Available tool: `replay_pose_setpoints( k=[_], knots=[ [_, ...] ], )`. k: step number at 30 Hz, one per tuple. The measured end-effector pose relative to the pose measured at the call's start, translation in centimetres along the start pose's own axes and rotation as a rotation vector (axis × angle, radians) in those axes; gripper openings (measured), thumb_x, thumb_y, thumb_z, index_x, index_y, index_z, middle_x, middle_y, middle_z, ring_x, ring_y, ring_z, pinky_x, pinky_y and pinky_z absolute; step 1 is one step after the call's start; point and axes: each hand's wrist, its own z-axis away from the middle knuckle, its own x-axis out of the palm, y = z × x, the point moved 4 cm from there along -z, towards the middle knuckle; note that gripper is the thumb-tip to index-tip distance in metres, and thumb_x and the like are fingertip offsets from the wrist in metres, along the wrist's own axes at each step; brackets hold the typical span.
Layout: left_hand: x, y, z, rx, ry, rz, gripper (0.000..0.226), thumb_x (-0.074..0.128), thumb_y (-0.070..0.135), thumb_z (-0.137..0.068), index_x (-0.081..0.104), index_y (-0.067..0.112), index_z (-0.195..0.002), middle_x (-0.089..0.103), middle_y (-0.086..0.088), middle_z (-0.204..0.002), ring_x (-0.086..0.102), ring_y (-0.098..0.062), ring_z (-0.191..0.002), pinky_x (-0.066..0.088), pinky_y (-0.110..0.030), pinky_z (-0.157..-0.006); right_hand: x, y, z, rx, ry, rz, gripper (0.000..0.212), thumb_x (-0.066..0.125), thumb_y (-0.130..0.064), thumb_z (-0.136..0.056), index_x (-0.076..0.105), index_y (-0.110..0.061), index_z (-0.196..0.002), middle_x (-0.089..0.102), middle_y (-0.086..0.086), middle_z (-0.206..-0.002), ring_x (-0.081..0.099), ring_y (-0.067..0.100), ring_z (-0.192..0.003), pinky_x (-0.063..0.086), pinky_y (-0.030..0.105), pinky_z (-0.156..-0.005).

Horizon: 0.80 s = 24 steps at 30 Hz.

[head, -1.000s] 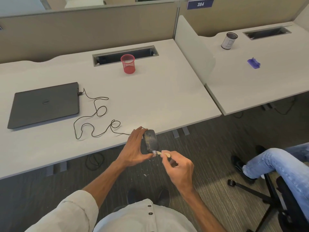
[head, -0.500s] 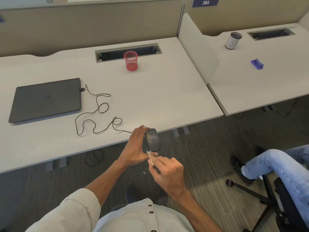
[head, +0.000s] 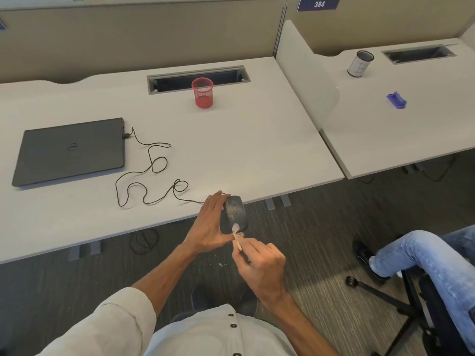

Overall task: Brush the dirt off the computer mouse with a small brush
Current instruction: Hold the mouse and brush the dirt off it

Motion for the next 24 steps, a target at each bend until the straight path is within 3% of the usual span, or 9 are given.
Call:
replay_pose_setpoints(
  k=[3, 9, 15, 21, 24],
  knots=[
    [-0.2, -0.2, -0.1, -0.016, -0.01, -0.007, 0.123, 0.09, 0.071, -0.075, 0.03, 0.017, -0.167, 0.032, -0.004, -0.173, 0.021, -0.023, -0.167, 0.022, -0.054, -0.137, 0.3, -0.3, 0.1, -0.012, -0.016, -0.057, 0.022, 0.085, -0.028, -0.095, 0.088, -0.015, -0.113, 0.085, -0.006, -0.092, 0.073, 0.005, -0.068, 0.042, 0.021, -0.054],
    [-0.6, -0.3, -0.2, -0.008, 0.02, -0.024, 0.12, 0.082, 0.079, -0.076, 0.03, 0.02, -0.166, 0.032, -0.002, -0.172, 0.023, -0.011, -0.16, 0.026, -0.048, -0.136, -0.9, 0.4, -0.4, 0.082, 0.079, -0.038, 0.028, 0.068, -0.034, -0.107, 0.088, -0.014, -0.11, 0.083, -0.008, -0.088, 0.063, 0.003, -0.059, 0.034, 0.019, -0.056],
    [-0.6, -0.1, -0.4, -0.006, 0.007, -0.02, 0.117, 0.085, 0.074, -0.077, 0.031, 0.019, -0.166, 0.033, -0.004, -0.172, 0.025, -0.022, -0.164, 0.027, -0.053, -0.135, 0.4, 0.1, -0.3, 0.029, -0.019, -0.032, 0.019, 0.085, -0.025, -0.096, 0.087, -0.016, -0.112, 0.083, -0.009, -0.088, 0.065, 0.003, -0.061, 0.044, 0.025, -0.05],
    [-0.6, -0.4, -0.4, -0.018, -0.027, -0.026, 0.121, 0.088, 0.071, -0.075, 0.03, 0.017, -0.167, 0.03, -0.006, -0.175, 0.017, -0.025, -0.169, 0.018, -0.054, -0.138, 0.9, -0.3, -0.9, -0.015, -0.034, -0.08, 0.019, 0.084, -0.029, -0.096, 0.087, -0.018, -0.111, 0.085, -0.008, -0.094, 0.072, 0.003, -0.068, 0.045, 0.021, -0.052],
    [-0.7, -0.3, -0.5, -0.017, -0.017, -0.04, 0.118, 0.08, 0.077, -0.076, 0.031, 0.018, -0.166, 0.031, -0.006, -0.173, 0.023, -0.026, -0.166, 0.024, -0.055, -0.136, 0.5, 0.2, -1.8, 0.017, 0.019, -0.048, 0.021, 0.081, -0.03, -0.099, 0.087, -0.016, -0.114, 0.085, -0.007, -0.094, 0.071, 0.003, -0.067, 0.047, 0.024, -0.051]
  ],
)
